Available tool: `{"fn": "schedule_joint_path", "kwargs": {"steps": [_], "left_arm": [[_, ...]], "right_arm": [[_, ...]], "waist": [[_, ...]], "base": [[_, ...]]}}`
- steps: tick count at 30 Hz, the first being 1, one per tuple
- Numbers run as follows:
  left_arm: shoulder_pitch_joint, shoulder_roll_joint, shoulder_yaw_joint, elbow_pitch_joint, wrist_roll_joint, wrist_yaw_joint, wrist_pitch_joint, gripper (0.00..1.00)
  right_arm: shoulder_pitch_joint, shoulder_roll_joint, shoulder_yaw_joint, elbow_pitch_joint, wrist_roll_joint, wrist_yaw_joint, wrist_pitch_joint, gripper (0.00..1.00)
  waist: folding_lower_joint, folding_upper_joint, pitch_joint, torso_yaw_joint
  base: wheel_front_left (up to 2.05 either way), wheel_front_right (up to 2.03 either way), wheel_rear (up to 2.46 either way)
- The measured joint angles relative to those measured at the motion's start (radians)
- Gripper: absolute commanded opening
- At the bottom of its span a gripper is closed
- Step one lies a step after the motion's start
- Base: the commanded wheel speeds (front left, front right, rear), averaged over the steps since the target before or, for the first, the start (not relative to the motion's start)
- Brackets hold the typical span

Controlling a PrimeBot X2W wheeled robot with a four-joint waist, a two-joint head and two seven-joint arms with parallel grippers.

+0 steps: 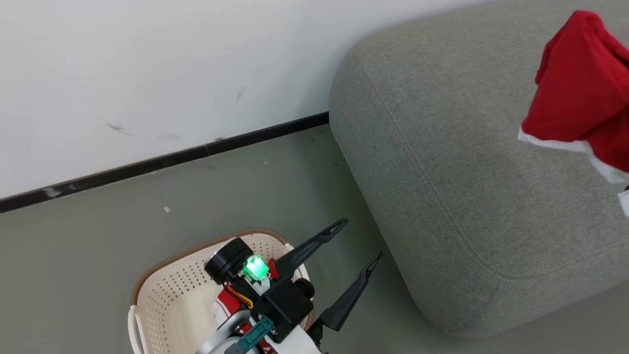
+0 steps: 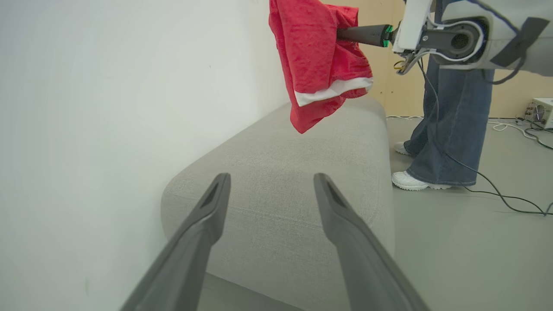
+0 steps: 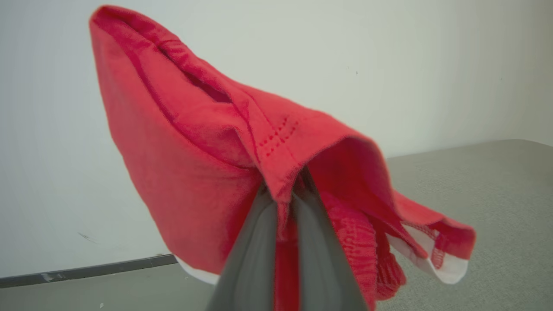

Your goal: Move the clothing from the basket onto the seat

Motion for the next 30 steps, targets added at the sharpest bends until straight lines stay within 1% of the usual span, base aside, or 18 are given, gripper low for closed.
{"fn": "schedule_joint_path", "kwargs": {"steps": [5,11,19,24,30], "left_arm": [[-0.044,-0.004,0.008,-0.031,0.029,0.011,0.017,1.0],[-0.087,-0.007,0.009,-0.061,0.048,0.014,0.04,1.0],[-0.139,-0.009,0.004,-0.099,0.066,0.014,0.062,1.0],[-0.185,-0.012,0.004,-0.121,0.096,0.013,0.071,1.0],[-0.235,-0.013,0.0,-0.132,0.113,0.008,0.072,1.0]], "right_arm": [[-0.101,-0.007,-0.034,0.071,0.025,0.0,0.014,0.0],[-0.18,-0.016,-0.05,0.172,0.028,0.0,0.026,0.0],[-0.272,-0.016,-0.143,0.349,0.051,0.0,0.043,0.0],[-0.321,-0.018,-0.169,0.442,0.044,0.0,0.044,0.0],[-0.364,-0.018,-0.189,0.525,0.001,0.0,0.041,0.0]], "waist": [[0.0,0.0,0.053,0.013],[0.0001,0.0,0.122,0.032],[0.0001,0.0,0.223,0.063],[0.0,0.0,0.285,0.083],[0.0,0.0,0.357,0.107]], "base": [[0.0,0.0,0.0],[0.0,0.0,0.0],[0.0,0.0,0.0],[0.0,0.0,0.0],[0.0,0.0,0.0]]}}
